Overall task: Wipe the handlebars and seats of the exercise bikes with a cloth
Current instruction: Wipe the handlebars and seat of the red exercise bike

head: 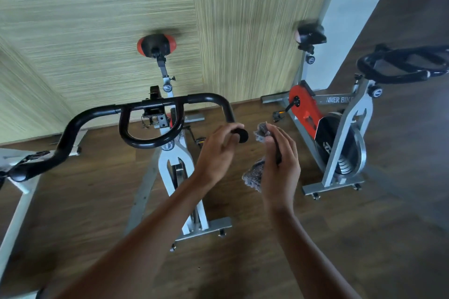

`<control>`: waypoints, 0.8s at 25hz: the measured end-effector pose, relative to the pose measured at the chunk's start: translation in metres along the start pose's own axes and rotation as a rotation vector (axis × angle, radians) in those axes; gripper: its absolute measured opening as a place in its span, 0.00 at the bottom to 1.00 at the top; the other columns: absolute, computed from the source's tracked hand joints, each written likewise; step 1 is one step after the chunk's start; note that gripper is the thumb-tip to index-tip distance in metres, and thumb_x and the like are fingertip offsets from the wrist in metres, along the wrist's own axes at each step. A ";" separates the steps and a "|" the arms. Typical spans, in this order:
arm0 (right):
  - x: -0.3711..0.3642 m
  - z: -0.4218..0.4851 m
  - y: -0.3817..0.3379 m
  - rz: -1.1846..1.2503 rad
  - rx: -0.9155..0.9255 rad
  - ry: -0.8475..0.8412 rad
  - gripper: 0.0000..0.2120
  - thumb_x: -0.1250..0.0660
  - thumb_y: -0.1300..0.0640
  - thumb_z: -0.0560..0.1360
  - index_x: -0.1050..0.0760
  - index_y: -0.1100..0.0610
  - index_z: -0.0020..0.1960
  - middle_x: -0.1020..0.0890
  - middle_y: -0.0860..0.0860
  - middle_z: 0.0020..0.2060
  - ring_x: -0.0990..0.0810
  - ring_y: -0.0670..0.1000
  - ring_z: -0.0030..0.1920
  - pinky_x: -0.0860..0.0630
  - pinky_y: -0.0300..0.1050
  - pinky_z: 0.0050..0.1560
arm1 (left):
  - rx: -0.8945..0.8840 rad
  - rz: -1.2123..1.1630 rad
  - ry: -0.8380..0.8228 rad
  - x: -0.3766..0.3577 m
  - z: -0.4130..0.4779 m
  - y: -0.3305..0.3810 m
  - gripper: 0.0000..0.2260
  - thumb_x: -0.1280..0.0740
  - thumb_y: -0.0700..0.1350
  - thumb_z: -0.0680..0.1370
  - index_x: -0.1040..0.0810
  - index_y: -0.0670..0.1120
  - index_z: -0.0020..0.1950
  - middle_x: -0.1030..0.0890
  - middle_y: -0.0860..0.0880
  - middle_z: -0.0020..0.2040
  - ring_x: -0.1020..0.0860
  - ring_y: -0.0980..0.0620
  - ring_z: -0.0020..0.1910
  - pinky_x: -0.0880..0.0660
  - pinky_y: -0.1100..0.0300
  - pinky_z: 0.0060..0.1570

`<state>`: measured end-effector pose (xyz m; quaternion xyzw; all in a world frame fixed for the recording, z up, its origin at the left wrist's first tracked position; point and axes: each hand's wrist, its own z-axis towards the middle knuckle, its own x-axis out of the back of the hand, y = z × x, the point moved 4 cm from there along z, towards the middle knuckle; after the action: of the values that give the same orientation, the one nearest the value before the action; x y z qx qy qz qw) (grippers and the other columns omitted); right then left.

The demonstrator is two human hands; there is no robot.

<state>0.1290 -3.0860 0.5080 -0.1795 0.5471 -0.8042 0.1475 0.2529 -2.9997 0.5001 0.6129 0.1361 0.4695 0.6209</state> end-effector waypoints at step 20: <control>-0.117 0.022 0.100 0.294 1.055 0.325 0.20 0.47 0.59 0.85 0.40 0.60 0.76 0.40 0.69 0.75 0.44 0.59 0.78 0.42 0.58 0.77 | -0.720 -0.152 0.074 -0.008 0.018 -0.053 0.11 0.38 0.37 0.81 0.18 0.49 0.49 0.18 0.53 0.43 0.20 0.57 0.44 0.22 0.59 0.45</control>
<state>0.2474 -3.0894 0.4070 0.1223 0.1065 -0.9568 0.2414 0.2839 -3.0072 0.4535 0.3260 0.0298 0.4616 0.8245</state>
